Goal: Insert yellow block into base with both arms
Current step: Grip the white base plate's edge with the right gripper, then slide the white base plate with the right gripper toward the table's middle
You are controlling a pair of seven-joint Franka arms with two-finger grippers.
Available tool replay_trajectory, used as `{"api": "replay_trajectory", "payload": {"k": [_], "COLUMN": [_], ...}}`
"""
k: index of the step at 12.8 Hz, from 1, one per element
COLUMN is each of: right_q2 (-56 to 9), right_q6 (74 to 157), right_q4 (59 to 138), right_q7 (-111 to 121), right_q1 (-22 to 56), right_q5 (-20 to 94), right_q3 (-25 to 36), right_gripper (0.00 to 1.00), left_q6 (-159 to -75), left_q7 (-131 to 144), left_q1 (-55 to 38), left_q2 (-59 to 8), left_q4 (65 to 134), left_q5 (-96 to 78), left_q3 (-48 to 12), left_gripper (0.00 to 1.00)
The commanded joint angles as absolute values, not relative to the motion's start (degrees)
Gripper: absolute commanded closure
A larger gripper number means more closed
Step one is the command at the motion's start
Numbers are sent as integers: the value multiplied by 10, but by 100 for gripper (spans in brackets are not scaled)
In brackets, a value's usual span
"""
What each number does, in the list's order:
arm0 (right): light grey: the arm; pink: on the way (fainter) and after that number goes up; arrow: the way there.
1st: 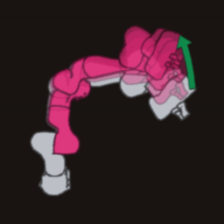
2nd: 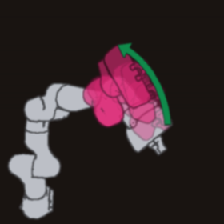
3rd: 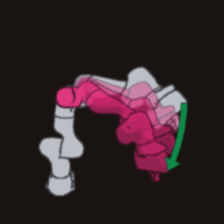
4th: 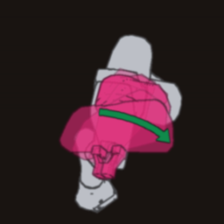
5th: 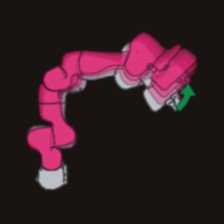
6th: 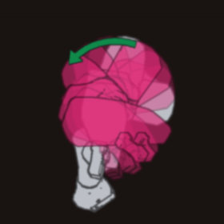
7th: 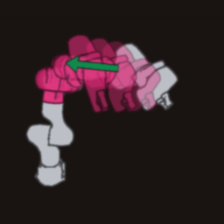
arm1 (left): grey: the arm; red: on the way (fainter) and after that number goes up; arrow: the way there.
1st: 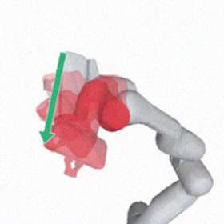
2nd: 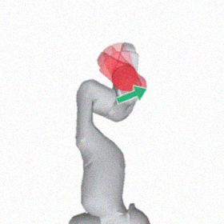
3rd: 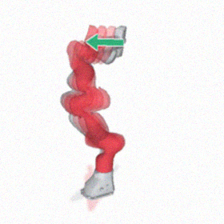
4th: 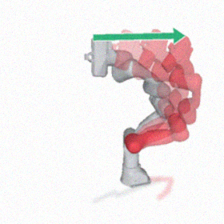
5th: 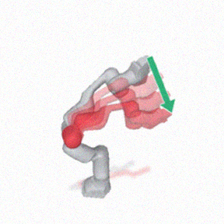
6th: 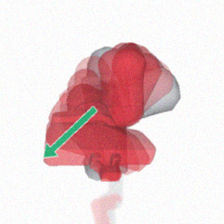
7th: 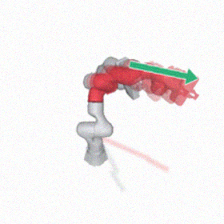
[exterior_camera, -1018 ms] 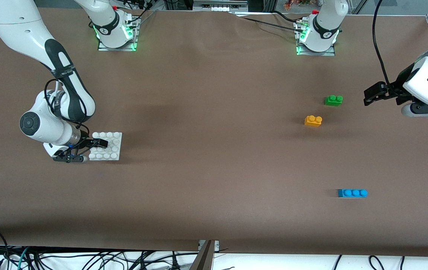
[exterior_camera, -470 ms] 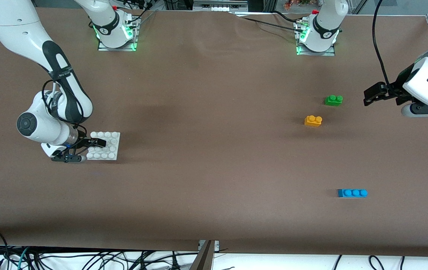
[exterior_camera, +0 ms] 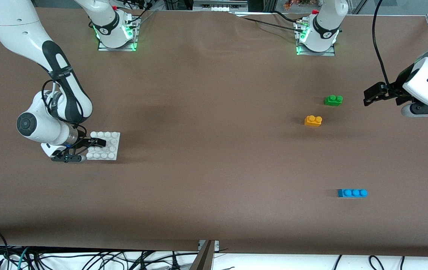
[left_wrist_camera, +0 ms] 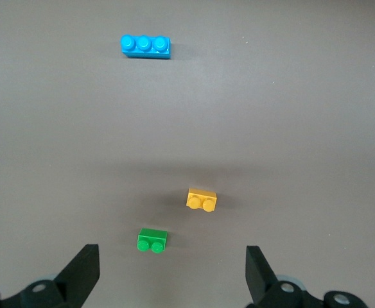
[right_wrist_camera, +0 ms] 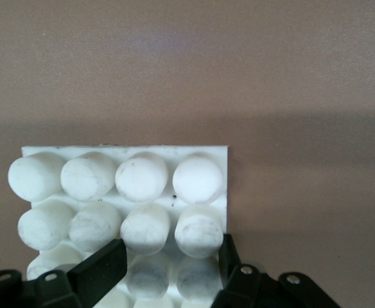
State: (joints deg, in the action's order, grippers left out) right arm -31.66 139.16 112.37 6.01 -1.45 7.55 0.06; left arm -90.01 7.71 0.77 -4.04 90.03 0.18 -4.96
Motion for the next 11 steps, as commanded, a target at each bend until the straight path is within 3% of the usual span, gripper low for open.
{"api": "replay_trajectory", "payload": {"k": [1,11], "right_q2": [-334,-353], "right_q6": [1395,1391], "right_q4": [1121,1089], "right_q7": [68,63], "right_q1": [-11,-8], "right_q5": [80,82], "right_q3": [-10,-34], "right_gripper": [41,42], "left_q6": [-887,-887], "left_q7": [69,69], "left_q1": [8,8], "left_q2": [-47,-47], "left_q4": [882,882], "left_q5": [-12,-12], "left_q3": [-47,-47], "left_gripper": [0,0]}}
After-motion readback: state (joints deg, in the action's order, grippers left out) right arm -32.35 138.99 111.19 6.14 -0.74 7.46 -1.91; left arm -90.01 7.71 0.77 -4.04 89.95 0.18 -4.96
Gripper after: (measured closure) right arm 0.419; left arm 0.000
